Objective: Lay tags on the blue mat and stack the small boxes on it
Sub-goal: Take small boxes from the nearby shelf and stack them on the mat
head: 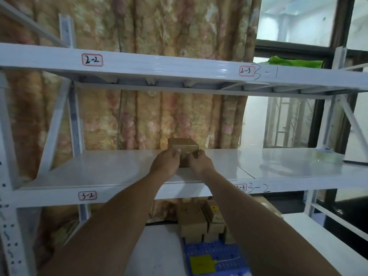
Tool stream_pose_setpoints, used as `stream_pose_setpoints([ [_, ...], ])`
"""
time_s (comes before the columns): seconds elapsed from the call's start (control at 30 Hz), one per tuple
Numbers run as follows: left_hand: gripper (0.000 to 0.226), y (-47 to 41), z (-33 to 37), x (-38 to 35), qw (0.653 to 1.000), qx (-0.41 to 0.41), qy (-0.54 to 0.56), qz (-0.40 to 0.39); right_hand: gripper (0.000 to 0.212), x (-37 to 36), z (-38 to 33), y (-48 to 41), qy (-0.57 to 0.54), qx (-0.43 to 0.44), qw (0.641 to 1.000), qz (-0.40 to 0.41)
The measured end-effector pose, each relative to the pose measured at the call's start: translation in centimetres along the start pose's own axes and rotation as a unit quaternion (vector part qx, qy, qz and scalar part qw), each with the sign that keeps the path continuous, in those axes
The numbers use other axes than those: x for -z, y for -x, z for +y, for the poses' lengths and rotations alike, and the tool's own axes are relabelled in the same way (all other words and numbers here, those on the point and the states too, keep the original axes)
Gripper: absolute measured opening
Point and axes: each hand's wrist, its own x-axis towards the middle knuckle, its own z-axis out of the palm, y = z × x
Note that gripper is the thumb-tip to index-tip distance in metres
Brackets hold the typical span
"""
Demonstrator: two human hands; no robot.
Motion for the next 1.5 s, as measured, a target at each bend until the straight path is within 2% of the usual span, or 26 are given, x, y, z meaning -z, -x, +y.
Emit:
stream_pose_setpoints([
  [0.1, 0.051, -0.1, 0.4, -0.7, 0.999, 0.008, 0.035, 0.001, 0.051, 0.0, 0.0, 0.1, -0.035, -0.007, 0.999, -0.012],
  [0.2, 0.049, 0.1, 0.8, -0.9, 0.995, 0.035, 0.086, 0.039, 0.058, 0.3, 0.0, 0.6, -0.082, -0.025, 0.996, -0.003],
  [0.3, 0.056, 0.1, 1.2, -0.2, 0.988, 0.078, 0.11, 0.073, 0.058, 0.7, -0.2, 1.1, -0.118, -0.035, 0.992, 0.016],
  [0.43, 0.068, 0.1, 1.3, 1.0, 0.981, 0.121, 0.129, 0.073, 0.054, 1.2, -0.4, 1.8, -0.129, -0.051, 0.989, 0.046],
  [0.57, 0.053, 1.2, 1.5, 1.7, 0.974, 0.135, 0.159, 0.083, 0.053, 2.2, -0.8, 3.2, -0.104, -0.069, 0.987, 0.099],
  [0.67, 0.04, 2.3, 2.4, 2.1, 0.963, 0.147, 0.215, 0.074, 0.038, 3.5, -1.1, 4.9, -0.107, -0.074, 0.984, 0.126],
  [0.77, 0.033, 4.1, 4.1, 2.2, 0.958, 0.134, 0.25, 0.05, 0.024, 5.6, -0.8, 7.2, -0.1, -0.088, 0.976, 0.174],
  [1.07, 0.015, 11.0, 13.4, -0.4, 0.929, 0.041, 0.364, -0.054, 0.017, 16.2, 1.6, 17.1, -0.088, -0.133, 0.929, 0.333],
  [1.1, 0.008, 12.2, 14.8, -1.0, 0.926, 0.036, 0.37, -0.072, 0.017, 17.4, 2.1, 18.7, -0.086, -0.14, 0.922, 0.351],
  [1.2, 0.018, 16.2, 19.2, -2.3, 0.911, 0.023, 0.391, -0.127, 0.016, 21.2, 3.4, 23.8, -0.063, -0.156, 0.901, 0.4],
  [1.37, 0.008, 22.9, 26.2, -4.9, 0.882, -0.031, 0.414, -0.224, 0.016, 27.9, 5.6, 31.6, -0.023, -0.184, 0.853, 0.487],
  [1.5, 0.021, 28.0, 31.4, -7.7, 0.86, -0.074, 0.422, -0.279, 0.014, 32.6, 8.1, 37.0, 0.004, -0.2, 0.815, 0.544],
])
